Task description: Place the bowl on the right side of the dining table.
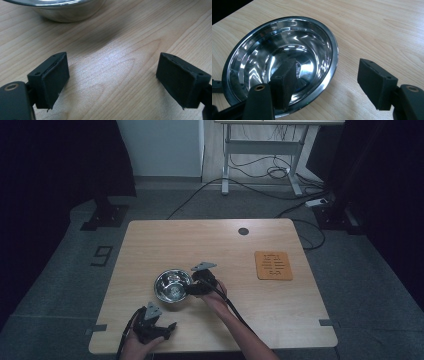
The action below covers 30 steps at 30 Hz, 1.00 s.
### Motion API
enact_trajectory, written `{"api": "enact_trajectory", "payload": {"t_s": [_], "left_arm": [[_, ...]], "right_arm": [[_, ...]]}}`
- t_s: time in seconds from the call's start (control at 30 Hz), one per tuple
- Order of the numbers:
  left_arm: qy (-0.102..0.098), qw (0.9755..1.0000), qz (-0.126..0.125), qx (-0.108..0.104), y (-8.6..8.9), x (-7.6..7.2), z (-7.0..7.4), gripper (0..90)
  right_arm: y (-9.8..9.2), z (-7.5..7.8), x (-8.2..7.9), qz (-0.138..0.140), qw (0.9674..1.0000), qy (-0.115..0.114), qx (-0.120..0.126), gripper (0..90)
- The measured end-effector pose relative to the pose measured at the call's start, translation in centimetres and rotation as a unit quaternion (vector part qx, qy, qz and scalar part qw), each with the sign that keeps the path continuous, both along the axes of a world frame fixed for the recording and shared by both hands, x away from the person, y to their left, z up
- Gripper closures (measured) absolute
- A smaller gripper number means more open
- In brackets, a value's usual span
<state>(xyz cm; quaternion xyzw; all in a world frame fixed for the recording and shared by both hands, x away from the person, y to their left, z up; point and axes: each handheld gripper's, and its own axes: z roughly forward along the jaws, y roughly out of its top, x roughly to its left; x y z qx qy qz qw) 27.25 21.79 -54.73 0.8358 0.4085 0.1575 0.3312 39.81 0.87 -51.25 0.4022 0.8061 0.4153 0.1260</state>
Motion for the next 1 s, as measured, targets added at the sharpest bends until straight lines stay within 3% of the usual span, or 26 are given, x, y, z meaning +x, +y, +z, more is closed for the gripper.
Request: {"api": "enact_trajectory", "payload": {"t_s": [0.43, 0.7, 1.0], "left_arm": [[0.0, 1.0, 0.0, 0.001, 0.0, 0.0, 0.0, 11.0], [0.0, 1.0, 0.0, 0.0, 0.0, 0.0, 0.0, 11.0], [0.0, 1.0, 0.0, 0.001, 0.0, 0.0, 0.0, 11.0]], "right_arm": [[0.8, -0.3, 0.4, 0.001, 1.0, 0.006, -0.004, 31.5], [1.5, -1.0, 0.7, 0.005, 0.9997, 0.014, -0.019, 31.0], [1.7, -1.8, 1.2, -0.002, 0.9989, 0.036, -0.031, 32.0]]}}
